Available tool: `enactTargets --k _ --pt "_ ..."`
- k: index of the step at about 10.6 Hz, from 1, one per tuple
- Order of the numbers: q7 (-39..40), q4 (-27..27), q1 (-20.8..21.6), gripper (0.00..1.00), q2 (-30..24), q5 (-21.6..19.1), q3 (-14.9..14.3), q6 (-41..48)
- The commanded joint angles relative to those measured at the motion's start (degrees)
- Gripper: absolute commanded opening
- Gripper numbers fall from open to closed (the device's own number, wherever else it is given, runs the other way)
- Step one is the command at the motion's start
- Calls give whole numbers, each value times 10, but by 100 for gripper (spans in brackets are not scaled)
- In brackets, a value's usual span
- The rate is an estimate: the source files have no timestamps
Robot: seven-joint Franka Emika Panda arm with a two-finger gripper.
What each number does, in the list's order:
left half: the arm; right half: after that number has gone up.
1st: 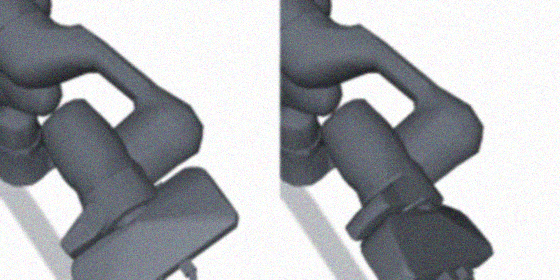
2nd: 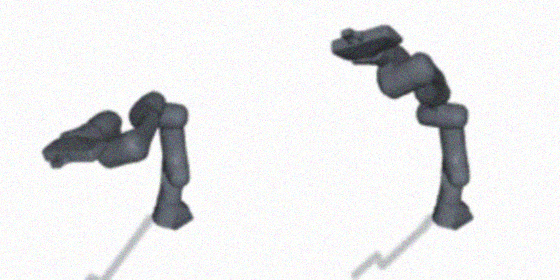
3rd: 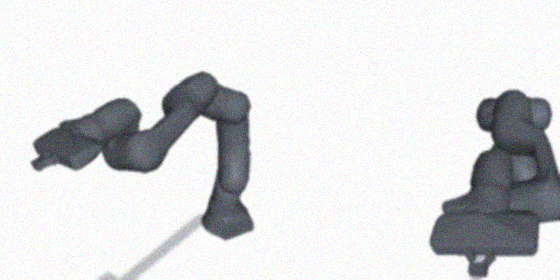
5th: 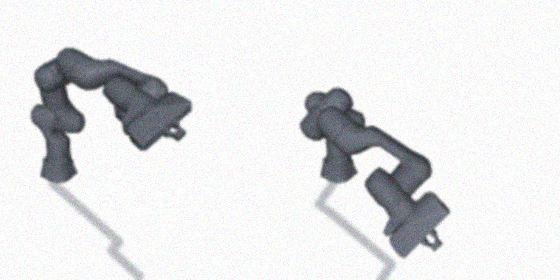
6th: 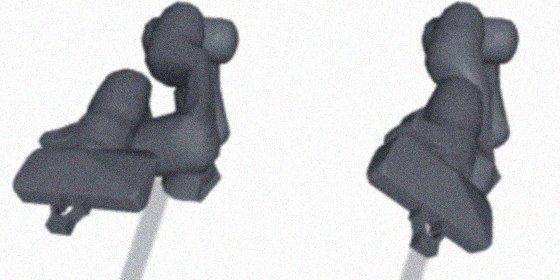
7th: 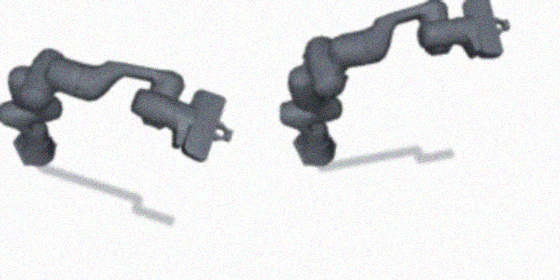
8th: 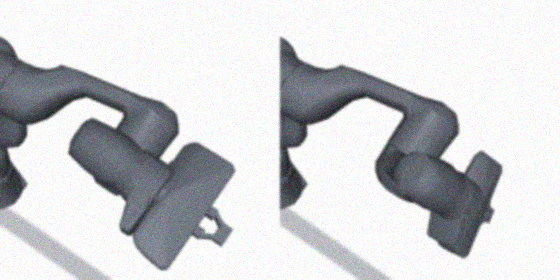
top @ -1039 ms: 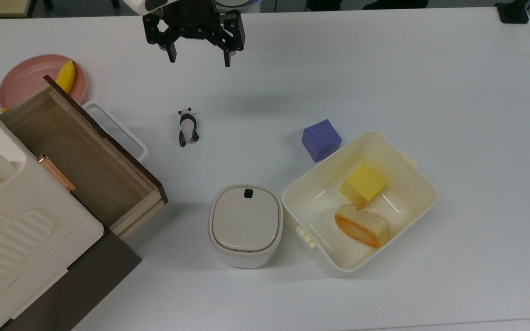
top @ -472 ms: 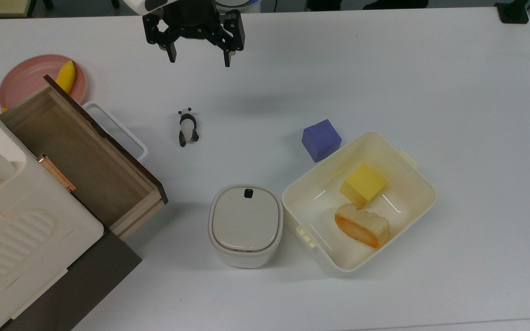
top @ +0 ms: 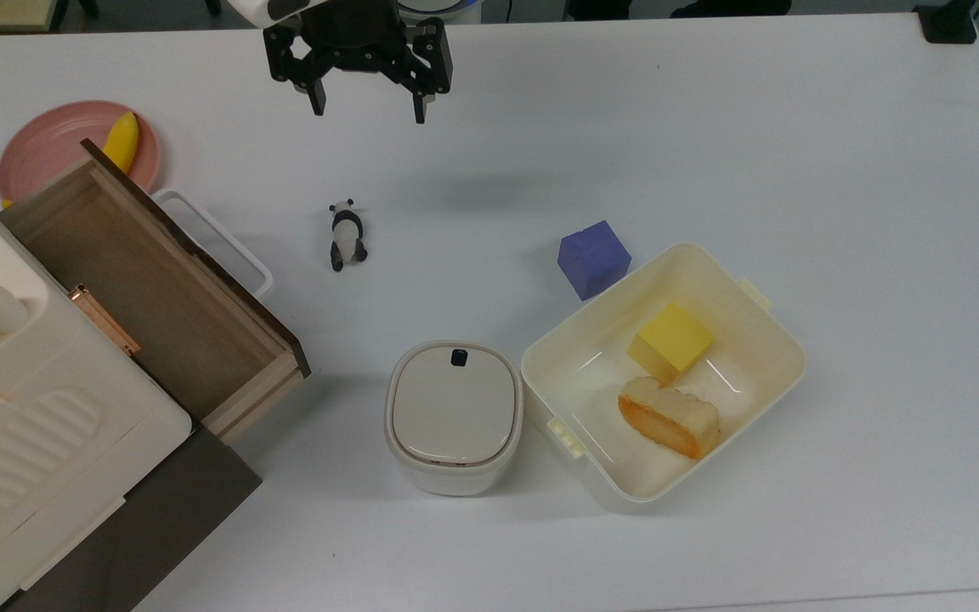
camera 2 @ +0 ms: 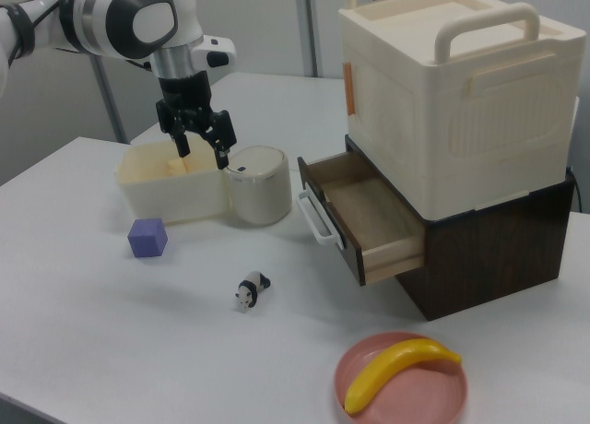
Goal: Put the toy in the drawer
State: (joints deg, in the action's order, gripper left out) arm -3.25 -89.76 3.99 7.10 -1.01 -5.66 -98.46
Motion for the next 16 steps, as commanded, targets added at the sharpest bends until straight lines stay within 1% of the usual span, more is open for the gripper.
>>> enactTargets --k 1,3,5,8,11,13,14,15,16 --pt "5 -13 0 100 -9 -8 5 4" --pt "18 -29 3 100 -7 -9 8 -19" --pt "18 -31 3 100 4 -8 17 -27" --pt "15 -48 5 96 6 -10 17 -94" --pt "11 -49 5 94 17 -11 17 -125" --pt "18 -52 6 94 17 -11 17 -126" --pt "40 -58 5 94 17 -8 17 -125" --pt "100 -82 5 93 17 -7 17 -124" --pt "125 -100 1 93 16 -4 16 -120"
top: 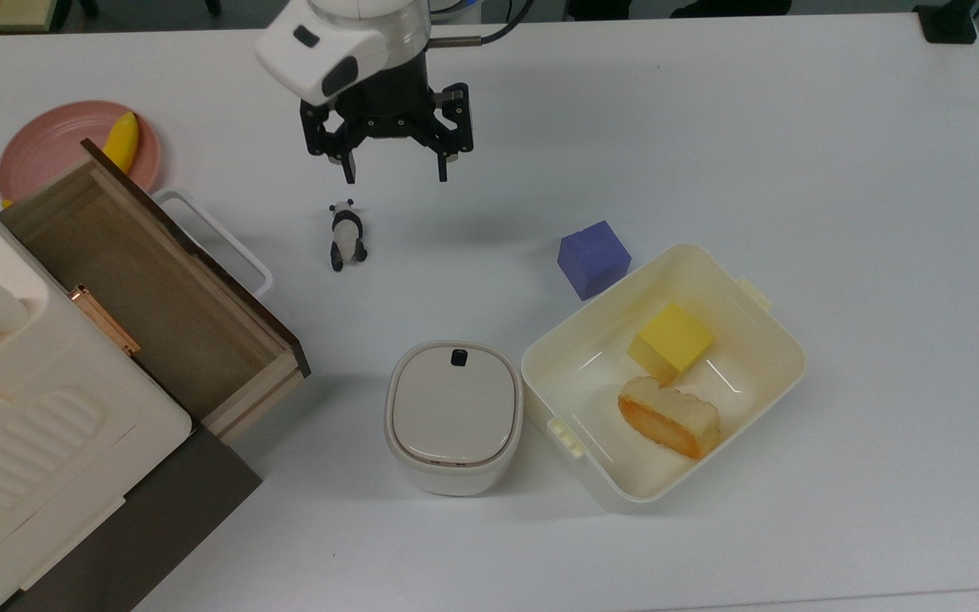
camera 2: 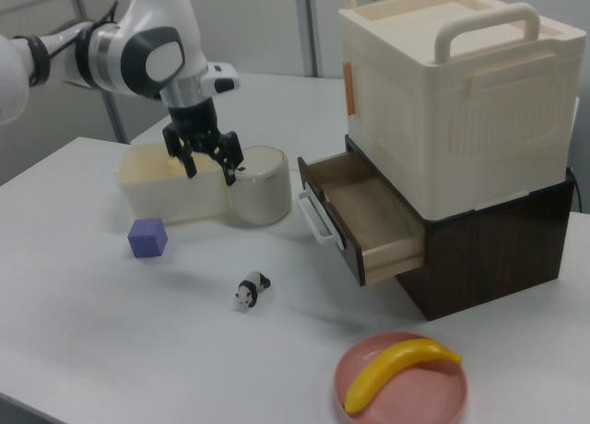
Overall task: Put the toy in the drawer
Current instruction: 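Move the open gripper over the black-and-white panda toy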
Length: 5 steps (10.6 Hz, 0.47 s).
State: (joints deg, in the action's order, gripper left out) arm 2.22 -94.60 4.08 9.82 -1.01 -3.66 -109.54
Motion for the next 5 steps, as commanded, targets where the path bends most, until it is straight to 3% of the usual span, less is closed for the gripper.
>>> enactTargets --k 1,5 --pt "82 -73 -4 93 -12 4 -4 -9" --pt "96 -168 -17 90 -9 45 -6 -53"
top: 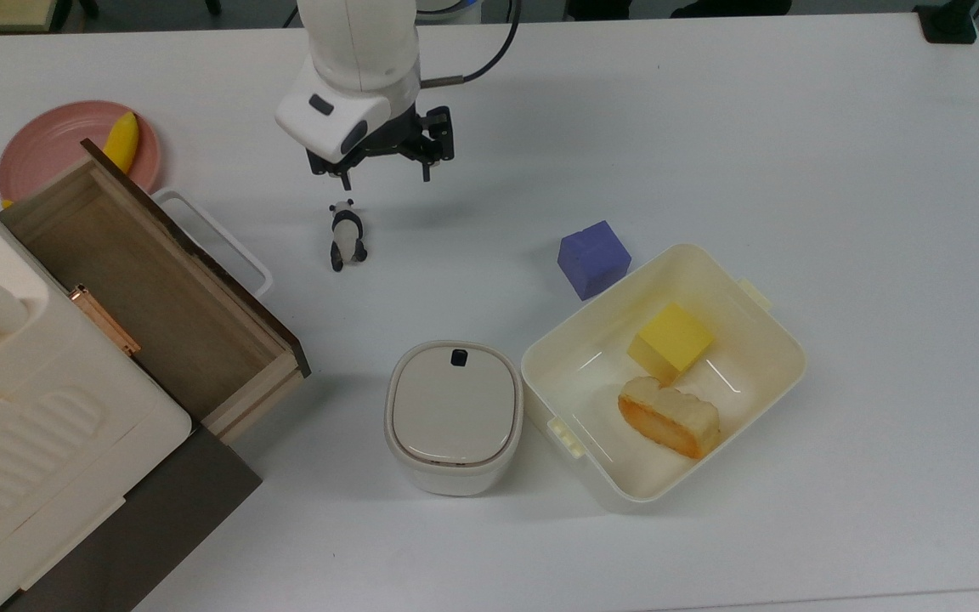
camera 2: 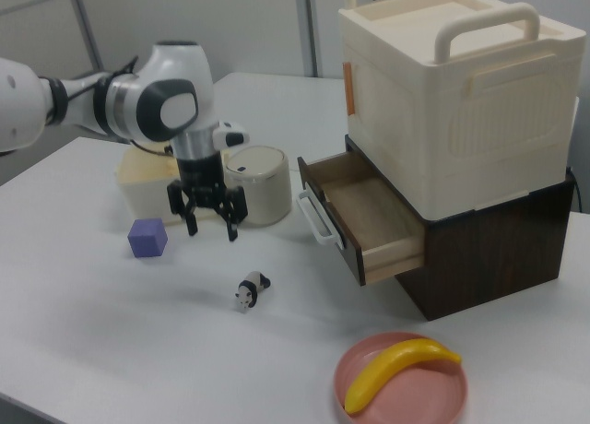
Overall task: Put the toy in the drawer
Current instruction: 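Move the open gripper over the black-and-white panda toy, then lower the gripper onto the panda toy and close on it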
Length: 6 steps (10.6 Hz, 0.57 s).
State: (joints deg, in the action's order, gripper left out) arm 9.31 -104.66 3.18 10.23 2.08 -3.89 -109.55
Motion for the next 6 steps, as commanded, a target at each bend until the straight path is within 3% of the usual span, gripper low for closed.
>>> enactTargets --k 1,6 --pt "28 -87 -14 90 -14 15 -7 -86" --pt "63 -99 -26 86 12 36 -21 -95"
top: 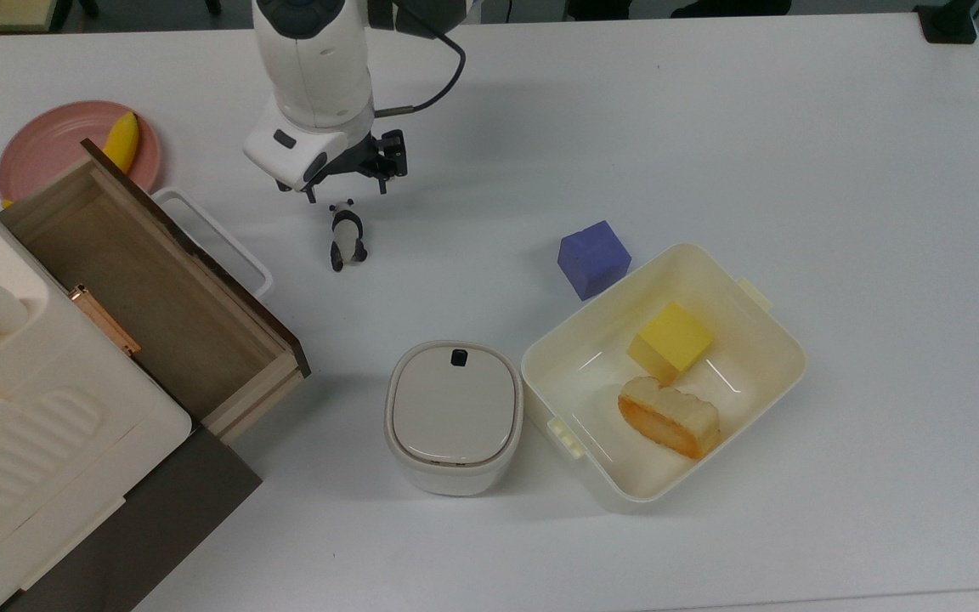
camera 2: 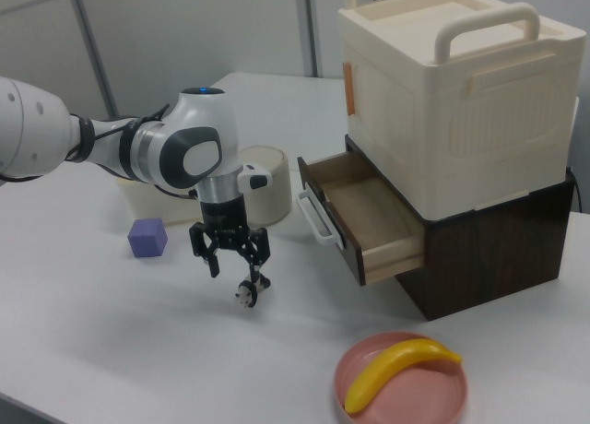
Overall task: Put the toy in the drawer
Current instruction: 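Lower the gripper onto the panda toy and close on it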
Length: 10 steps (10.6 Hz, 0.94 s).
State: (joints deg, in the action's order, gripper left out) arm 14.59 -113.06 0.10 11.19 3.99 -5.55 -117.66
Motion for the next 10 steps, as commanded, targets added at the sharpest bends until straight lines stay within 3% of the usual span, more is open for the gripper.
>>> enactTargets --k 1,4,5,8,10 --pt "11 -16 5 84 15 29 -4 -14" --pt "10 -16 5 77 32 33 -4 -41" --pt "10 -15 6 68 32 34 -4 -42" --pt "11 7 6 5 16 26 -3 -48" --pt "6 27 9 0 -18 14 -1 -35"
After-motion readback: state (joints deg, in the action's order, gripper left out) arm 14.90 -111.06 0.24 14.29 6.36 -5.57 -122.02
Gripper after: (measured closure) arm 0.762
